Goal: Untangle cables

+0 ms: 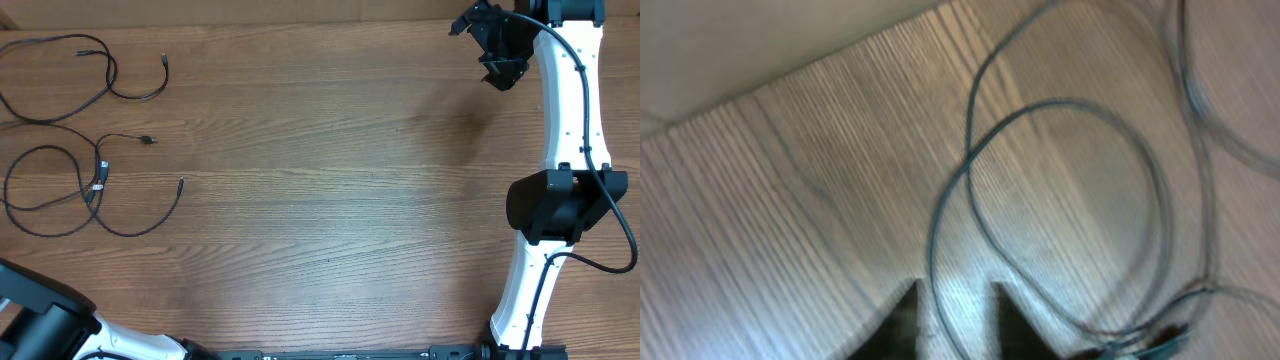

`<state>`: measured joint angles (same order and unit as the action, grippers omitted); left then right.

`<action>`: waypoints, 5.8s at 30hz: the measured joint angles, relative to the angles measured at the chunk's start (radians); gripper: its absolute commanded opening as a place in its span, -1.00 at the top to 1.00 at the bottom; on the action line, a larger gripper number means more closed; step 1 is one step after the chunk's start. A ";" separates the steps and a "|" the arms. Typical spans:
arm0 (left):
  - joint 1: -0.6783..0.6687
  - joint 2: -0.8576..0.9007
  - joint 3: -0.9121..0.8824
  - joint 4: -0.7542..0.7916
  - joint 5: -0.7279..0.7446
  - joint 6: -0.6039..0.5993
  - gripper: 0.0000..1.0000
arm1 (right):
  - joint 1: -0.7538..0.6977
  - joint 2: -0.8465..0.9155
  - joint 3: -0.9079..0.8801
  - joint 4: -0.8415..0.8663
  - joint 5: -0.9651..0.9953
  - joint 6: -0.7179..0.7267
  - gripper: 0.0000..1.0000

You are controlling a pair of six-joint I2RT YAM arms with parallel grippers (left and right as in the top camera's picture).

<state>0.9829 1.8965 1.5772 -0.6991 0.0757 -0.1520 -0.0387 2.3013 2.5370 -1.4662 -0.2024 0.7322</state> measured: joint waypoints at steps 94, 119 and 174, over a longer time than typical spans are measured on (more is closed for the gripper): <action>-0.021 0.107 -0.122 -0.105 -0.059 -0.060 -0.04 | 0.000 0.000 0.000 -0.006 0.046 -0.049 -1.00; -0.013 0.106 -0.248 0.039 0.055 0.056 0.92 | 0.000 0.000 0.000 -0.008 0.046 -0.049 -1.00; -0.046 0.186 -0.100 -0.137 0.031 0.158 -0.03 | 0.000 0.000 0.000 0.000 0.046 -0.049 -1.00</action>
<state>0.9367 2.0827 1.4773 -0.8356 0.1062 0.0059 -0.0387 2.3013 2.5370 -1.4658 -0.1562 0.6834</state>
